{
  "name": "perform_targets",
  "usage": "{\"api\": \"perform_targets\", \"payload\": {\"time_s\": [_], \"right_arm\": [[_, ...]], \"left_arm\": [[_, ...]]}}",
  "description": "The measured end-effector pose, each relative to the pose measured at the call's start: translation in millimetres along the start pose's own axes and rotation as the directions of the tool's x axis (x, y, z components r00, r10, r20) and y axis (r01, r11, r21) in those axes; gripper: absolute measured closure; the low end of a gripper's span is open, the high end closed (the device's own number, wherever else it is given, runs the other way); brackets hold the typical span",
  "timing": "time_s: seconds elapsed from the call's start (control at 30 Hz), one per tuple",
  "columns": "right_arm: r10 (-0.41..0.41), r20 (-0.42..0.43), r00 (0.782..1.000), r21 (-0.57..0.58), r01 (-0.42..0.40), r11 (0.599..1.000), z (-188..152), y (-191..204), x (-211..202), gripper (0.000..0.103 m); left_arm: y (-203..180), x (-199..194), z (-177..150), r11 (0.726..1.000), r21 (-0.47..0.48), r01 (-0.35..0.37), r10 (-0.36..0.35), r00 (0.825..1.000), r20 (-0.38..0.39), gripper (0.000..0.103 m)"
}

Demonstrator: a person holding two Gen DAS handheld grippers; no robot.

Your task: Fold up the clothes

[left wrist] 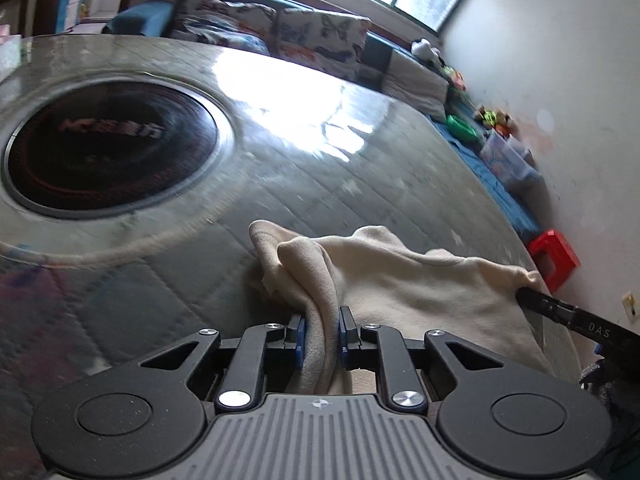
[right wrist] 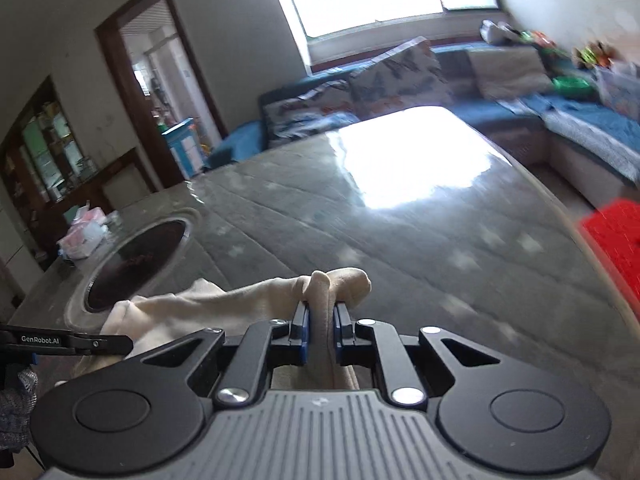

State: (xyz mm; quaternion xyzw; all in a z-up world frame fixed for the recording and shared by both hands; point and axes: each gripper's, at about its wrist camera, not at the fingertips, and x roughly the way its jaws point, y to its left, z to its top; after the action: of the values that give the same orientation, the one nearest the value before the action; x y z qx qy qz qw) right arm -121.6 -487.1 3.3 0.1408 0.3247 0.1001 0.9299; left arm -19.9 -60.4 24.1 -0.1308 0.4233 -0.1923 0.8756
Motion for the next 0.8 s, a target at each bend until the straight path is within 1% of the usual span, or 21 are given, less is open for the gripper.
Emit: {"api": "perform_targets", "payload": {"time_s": [0.07,0.13,0.27,0.3,0.37,0.4,0.43,0.47,0.6,0.67,0.8], "right_arm": [[-0.007,-0.008,1.000,0.036,0.007,0.999,-7.6,-10.7,-2.8,0.091],[-0.008,-0.009,1.000,0.076,0.008,0.997,-14.3,-20.4,-4.3,0.085],[0.032,-0.003,0.999,0.143,-0.031,0.989,-21.6,-37.9,-4.7,0.080],[0.048,-0.004,0.999,0.162,-0.047,0.986,-24.1,-43.0,-4.2,0.076],[0.068,0.001,0.998,0.169,-0.068,0.983,-26.8,-48.3,-2.9,0.073],[0.064,0.005,0.998,0.162,-0.064,0.985,-26.6,-48.8,-3.4,0.072],[0.046,0.011,0.999,0.154,-0.047,0.987,-26.9,-49.5,-4.9,0.066],[0.028,0.018,0.999,0.146,-0.030,0.989,-27.3,-50.3,-6.4,0.063],[0.071,0.014,0.997,0.151,-0.072,0.986,-26.5,-55.0,-5.9,0.057],[0.092,0.014,0.996,0.155,-0.093,0.983,-26.0,-53.2,-2.2,0.057],[0.123,0.005,0.992,0.112,-0.122,0.986,-26.0,-41.6,6.1,0.057]], "left_arm": [[-4.3,1.4,0.1,1.000,0.013,-0.002,0.002,1.000,-0.001,0.085],[-3.4,1.4,1.1,1.000,0.017,-0.009,0.009,1.000,-0.004,0.084],[-3.2,1.7,-0.4,1.000,0.005,-0.016,0.016,1.000,-0.007,0.081],[-3.5,1.9,-0.9,1.000,0.004,-0.020,0.020,1.000,-0.006,0.080],[-4.2,2.4,-1.7,1.000,0.002,-0.026,0.026,1.000,-0.003,0.079],[-4.5,2.5,-2.0,1.000,0.001,-0.029,0.029,1.000,-0.003,0.079],[-4.8,2.6,-2.1,1.000,0.002,-0.030,0.030,1.000,-0.003,0.079],[-5.3,2.7,-2.2,1.000,0.004,-0.031,0.031,1.000,-0.002,0.078],[-7.5,3.6,-2.1,0.999,0.014,-0.037,0.037,0.999,-0.002,0.078],[-6.7,3.8,-2.0,0.999,0.014,-0.036,0.037,0.999,-0.003,0.078],[-7.4,3.7,-2.5,0.999,0.010,-0.042,0.042,0.999,-0.003,0.078]]}}
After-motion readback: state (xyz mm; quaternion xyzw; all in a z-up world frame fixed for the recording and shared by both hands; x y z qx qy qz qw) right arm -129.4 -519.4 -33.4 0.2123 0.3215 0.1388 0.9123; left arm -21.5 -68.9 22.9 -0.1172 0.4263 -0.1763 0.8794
